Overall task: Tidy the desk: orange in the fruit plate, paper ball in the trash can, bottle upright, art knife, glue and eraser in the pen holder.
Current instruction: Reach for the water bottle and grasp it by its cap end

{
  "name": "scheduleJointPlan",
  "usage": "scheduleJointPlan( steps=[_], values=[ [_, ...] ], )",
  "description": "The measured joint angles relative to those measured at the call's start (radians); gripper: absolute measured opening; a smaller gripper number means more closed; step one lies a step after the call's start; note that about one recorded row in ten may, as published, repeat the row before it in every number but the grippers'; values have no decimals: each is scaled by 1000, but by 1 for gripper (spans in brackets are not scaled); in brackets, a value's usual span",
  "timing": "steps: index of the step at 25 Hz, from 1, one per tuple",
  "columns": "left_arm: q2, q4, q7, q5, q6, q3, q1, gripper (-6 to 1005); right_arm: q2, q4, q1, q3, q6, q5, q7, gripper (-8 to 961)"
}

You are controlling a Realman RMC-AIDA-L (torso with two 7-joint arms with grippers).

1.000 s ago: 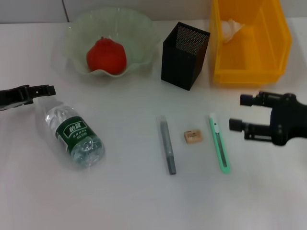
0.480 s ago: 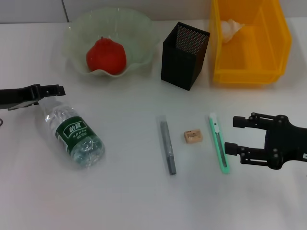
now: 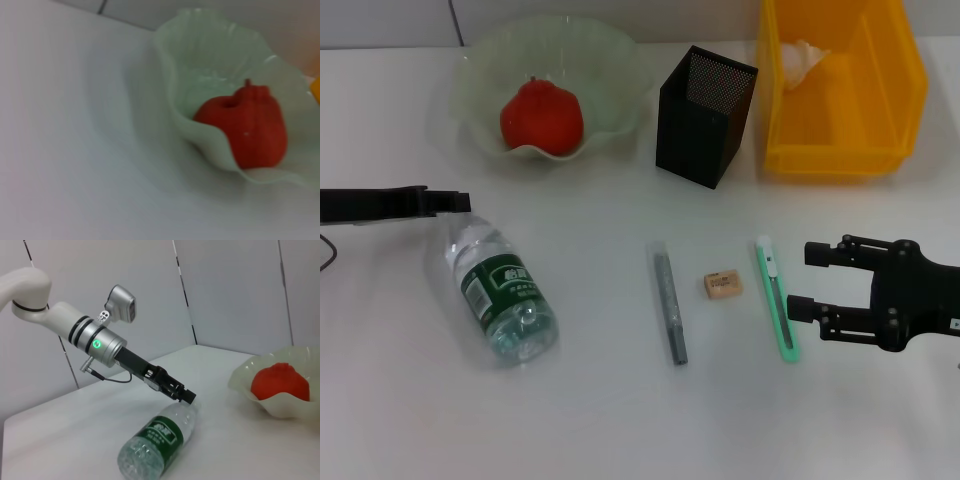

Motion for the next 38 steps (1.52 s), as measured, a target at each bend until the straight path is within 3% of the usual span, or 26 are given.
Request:
scheduleJointPlan(
  steps=[4,14,18,21,30,38],
  values=[
    [-12,44,90,-4,43,1,-3,626,0,1,2,0,0,0,3,738],
    [-14,120,157,-61,92,-14,7,130,-1,1,7,39,-17,0,24,738],
    [-13,133,132,-84,90,-14,11,55,-2,1,6,40,-18,-3,31,738],
    [-15,131,12,-62,35,24,6,-2,-2,2,8,40,-14,-7,43,738],
    [-18,62,-109,45,0,67,-65,208,-2,4,9,40,-13,-9,55,737],
    [-19,53,-204,51,-67,198,-84,469,-2,4,12,40,-16,-11,68,737]
  ],
)
